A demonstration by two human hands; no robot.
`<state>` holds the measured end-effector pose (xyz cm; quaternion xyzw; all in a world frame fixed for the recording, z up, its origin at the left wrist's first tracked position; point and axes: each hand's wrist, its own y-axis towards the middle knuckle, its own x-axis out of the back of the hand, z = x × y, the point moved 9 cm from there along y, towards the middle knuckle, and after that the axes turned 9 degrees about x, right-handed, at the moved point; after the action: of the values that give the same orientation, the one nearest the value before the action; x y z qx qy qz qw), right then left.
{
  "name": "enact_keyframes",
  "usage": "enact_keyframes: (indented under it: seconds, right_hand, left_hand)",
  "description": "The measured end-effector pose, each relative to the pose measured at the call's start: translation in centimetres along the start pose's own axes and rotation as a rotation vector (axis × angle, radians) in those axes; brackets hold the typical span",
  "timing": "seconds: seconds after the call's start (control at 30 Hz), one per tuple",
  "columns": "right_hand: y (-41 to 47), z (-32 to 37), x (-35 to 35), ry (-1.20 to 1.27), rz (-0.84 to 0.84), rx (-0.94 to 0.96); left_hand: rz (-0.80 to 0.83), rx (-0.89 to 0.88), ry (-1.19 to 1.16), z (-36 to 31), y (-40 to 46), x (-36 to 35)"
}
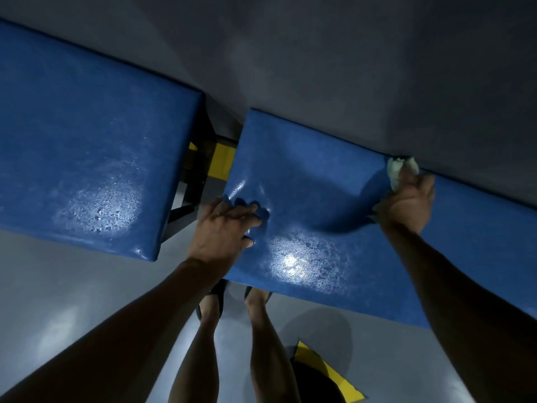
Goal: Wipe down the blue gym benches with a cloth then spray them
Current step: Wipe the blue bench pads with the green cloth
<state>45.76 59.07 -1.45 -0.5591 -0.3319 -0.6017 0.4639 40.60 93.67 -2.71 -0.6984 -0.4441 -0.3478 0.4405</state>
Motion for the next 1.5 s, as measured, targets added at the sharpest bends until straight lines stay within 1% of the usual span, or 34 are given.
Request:
enact_keyframes:
  seconds: [0.03, 0.07, 0.27, 0.33, 0.4, 0.43, 0.5, 0.6, 0.67, 0.77, 0.87, 0.97, 1.03, 1.13, 1.17, 1.2, 1.27, 1.33, 1.4, 1.43, 1.47, 1.5]
  right_hand:
    - [-0.1, 1.7, -0.5, 0.031, -0.021, -0.003]
    - [-0.4, 4.1, -1.1, 0.056, -0.038, 0.038]
    - [-1.7, 23.2, -4.4, -0.028, 0.052, 0.414]
    - [-1.1, 25.8, -4.7, -0.061, 0.073, 0.529]
    - [-0.2, 24.8, -4.9, -0.111, 0.125, 0.634]
    - [0.2, 23.2, -4.6, -0.119, 0.12, 0.658]
    - [0.9, 19.1, -3.4, -0.087, 0.086, 0.597]
    - [0.8, 13.7, -2.3, -0.075, 0.063, 0.419]
    - [0.4, 13.1, -2.3, -0.076, 0.01, 0.331]
    - [0.0, 16.2, -2.7, -0.069, -0.084, 0.285]
    - [-0.1, 20.2, -3.2, -0.079, -0.082, 0.295]
    - [0.0, 21.4, -3.8, -0.065, -0.062, 0.289]
    - [-0.2, 21.1, -3.9, -0.058, -0.048, 0.365]
    - [-0.9, 19.3, -3.7, -0.072, 0.023, 0.565]
    - [-0.7, 18.0, -3.5, -0.081, 0.027, 0.594]
    - [-0.3, 16.5, -3.1, -0.085, 0.019, 0.584]
    - [0.5, 13.1, -2.3, -0.085, -0.022, 0.468]
    - [0.7, 11.5, -2.2, -0.084, -0.08, 0.313]
    - [0.2, 12.6, -2.3, -0.029, -0.144, 0.156]
    - [-0.3, 14.2, -2.4, 0.019, -0.166, 0.107]
    - [-0.9, 16.3, -2.7, 0.071, -0.171, 0.109]
    - [-1.5, 18.6, -3.2, 0.116, -0.159, 0.16]
  left_hand:
    - [-0.01, -0.003, -0.013, 0.1, 0.0, 0.0]
    - [-0.015, -0.008, -0.026, 0.3, -0.1, 0.0]
    - [-0.029, -0.036, -0.066, 0.4, -0.4, 0.2]
    - [-0.024, -0.042, -0.06, 0.4, -0.4, 0.1]
    - [-0.016, -0.051, -0.055, 0.5, -0.5, -0.1]
    - [-0.019, -0.054, -0.06, 0.6, -0.6, -0.1]
    - [-0.029, -0.057, -0.07, 0.7, -0.6, -0.1]
    - [-0.047, -0.072, -0.088, 0.8, -0.6, -0.1]
    - [-0.066, -0.082, -0.091, 1.0, -0.6, -0.1]
    - [-0.081, -0.097, -0.101, 1.3, -0.7, -0.2]
    - [-0.073, -0.098, -0.107, 1.5, -0.7, -0.4]
    - [-0.034, -0.084, -0.112, 1.7, -0.6, -0.6]
    - [-0.015, -0.082, -0.11, 1.8, -0.6, -0.5]
    - [-0.018, -0.093, -0.107, 1.6, -0.6, -0.3]
    - [-0.019, -0.096, -0.105, 1.6, -0.5, -0.3]
    - [-0.018, -0.098, -0.099, 1.7, -0.5, -0.3]
    - [-0.013, -0.098, -0.089, 1.7, -0.6, -0.4]
    - [-0.016, -0.102, -0.093, 1.8, -0.6, -0.5]
    - [-0.032, -0.113, -0.104, 1.9, -0.6, -0.4]
    - [-0.041, -0.118, -0.111, 1.9, -0.6, -0.3]
    - [-0.047, -0.121, -0.117, 1.9, -0.6, -0.2]
    - [-0.049, -0.124, -0.118, 1.9, -0.7, -0.1]
